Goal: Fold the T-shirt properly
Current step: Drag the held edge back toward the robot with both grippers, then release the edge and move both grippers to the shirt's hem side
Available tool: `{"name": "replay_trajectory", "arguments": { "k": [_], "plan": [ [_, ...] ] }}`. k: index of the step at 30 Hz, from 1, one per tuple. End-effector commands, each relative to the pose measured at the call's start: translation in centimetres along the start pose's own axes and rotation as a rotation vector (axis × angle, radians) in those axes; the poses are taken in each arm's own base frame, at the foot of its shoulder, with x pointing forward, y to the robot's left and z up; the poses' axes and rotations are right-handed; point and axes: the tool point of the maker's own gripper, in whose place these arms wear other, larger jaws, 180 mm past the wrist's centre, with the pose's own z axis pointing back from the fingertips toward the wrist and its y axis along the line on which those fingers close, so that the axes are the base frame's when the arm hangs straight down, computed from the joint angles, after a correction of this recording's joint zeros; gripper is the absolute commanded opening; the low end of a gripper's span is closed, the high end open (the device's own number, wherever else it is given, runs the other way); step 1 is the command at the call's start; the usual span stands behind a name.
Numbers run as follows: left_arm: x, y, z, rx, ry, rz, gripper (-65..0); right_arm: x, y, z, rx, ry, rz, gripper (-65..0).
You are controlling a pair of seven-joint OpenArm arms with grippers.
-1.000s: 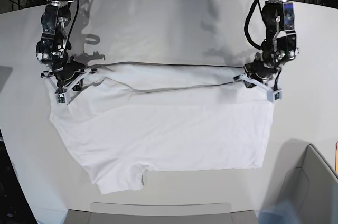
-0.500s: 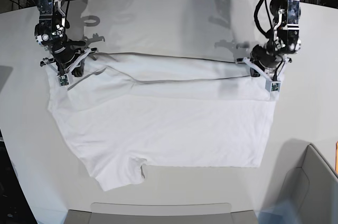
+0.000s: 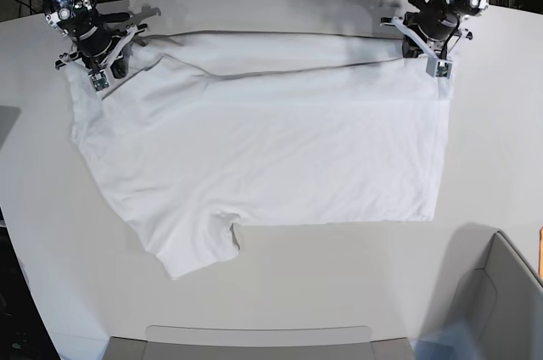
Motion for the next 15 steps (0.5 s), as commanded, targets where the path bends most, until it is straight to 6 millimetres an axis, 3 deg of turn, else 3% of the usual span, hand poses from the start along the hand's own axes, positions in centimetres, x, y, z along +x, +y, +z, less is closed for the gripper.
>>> {"name": "replay_trajectory", "arguments": {
  "k": [1, 5, 8, 12, 15],
  "plan": [
    [-7.7, 0.6, 1.2, 0.033, 0.301, -0.004, -65.0, -5.0, -0.1, 0.8, 0.001, 0.201, 0.047, -65.0],
    [-7.8, 1.2, 3.1, 0.055, 0.286, -0.003, -65.0, -6.7, 0.8, 1.8, 0.049, 0.231, 0.010, -65.0],
    [-5.6, 1.5, 4.5, 0.075, 0.216, -0.015, -65.0, -5.6, 1.2, 2.5, 0.083, 0.187, -0.057, -65.0],
    [-1.5, 2.0, 5.9, 0.105, 0.094, -0.029, -65.0, -0.8, -0.5, 3.7, 0.058, 0.029, -0.168, -65.0],
    [0.8, 1.5, 5.7, 0.099, 0.028, -0.015, -65.0, 3.1, -1.8, 4.9, 0.022, -0.084, -0.169, -65.0]
  ]
}}
